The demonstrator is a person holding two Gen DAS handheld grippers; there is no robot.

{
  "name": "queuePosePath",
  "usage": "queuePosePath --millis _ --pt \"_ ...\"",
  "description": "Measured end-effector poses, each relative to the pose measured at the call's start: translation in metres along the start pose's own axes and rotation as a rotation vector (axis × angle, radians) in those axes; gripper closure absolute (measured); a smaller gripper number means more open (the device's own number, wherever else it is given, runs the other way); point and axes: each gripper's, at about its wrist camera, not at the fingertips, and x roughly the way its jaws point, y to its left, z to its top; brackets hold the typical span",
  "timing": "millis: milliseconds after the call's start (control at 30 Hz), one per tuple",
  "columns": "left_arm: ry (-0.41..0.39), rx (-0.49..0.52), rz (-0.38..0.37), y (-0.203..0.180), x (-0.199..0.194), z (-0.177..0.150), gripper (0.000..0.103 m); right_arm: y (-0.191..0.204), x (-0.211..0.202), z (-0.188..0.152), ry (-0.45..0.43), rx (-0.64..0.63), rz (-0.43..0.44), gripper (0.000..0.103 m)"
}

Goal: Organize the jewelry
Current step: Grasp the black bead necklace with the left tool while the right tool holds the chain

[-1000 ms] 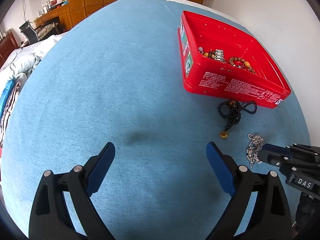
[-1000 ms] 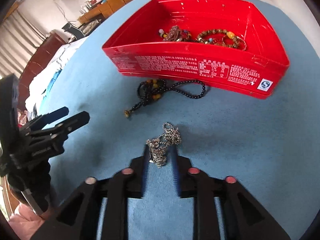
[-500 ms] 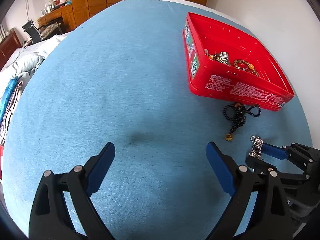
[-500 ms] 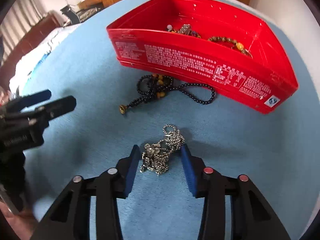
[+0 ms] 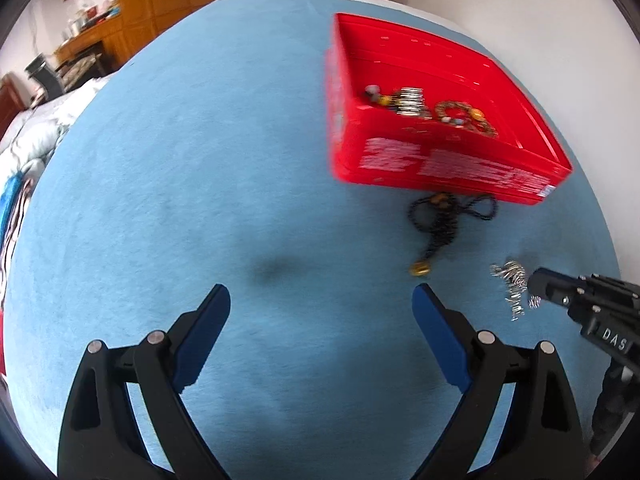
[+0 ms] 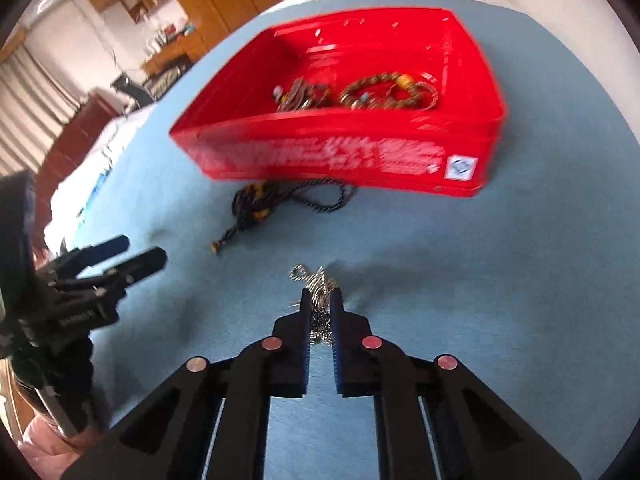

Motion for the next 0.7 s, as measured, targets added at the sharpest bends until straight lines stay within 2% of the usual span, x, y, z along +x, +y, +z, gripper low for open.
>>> queuePosePath --millis 233,433,567,633,667,700 --pt "0.006 0.088 -0.056 -0.041 0.011 0.02 0.012 -0.022 -0.008 0.001 -0.047 0.05 0.075 0.095" --pt "0.028 0.122 -0.049 -0.064 0.032 0.031 0.014 -0.027 -0.001 0.006 -0.049 0.066 0.11 0.095" --pt "0.07 0.139 -0.042 -0.07 0.047 0.035 0.03 -0.03 -0.004 0.002 -0.052 0.066 0.117 0.095" --pt "0.068 0.162 -0.02 -0.075 0.052 0.037 0.032 -0.03 -0.005 0.001 -0.052 0.067 0.119 0.095" --pt "0.062 0.18 -0.005 -0.079 0.054 0.037 0.037 -0.03 -0.005 0.001 -0.052 0.066 0.118 0.095" --pt "0.058 0.188 0.003 -0.08 0.054 0.038 0.049 -0.03 -0.005 0.001 -0.052 0.066 0.117 0.095"
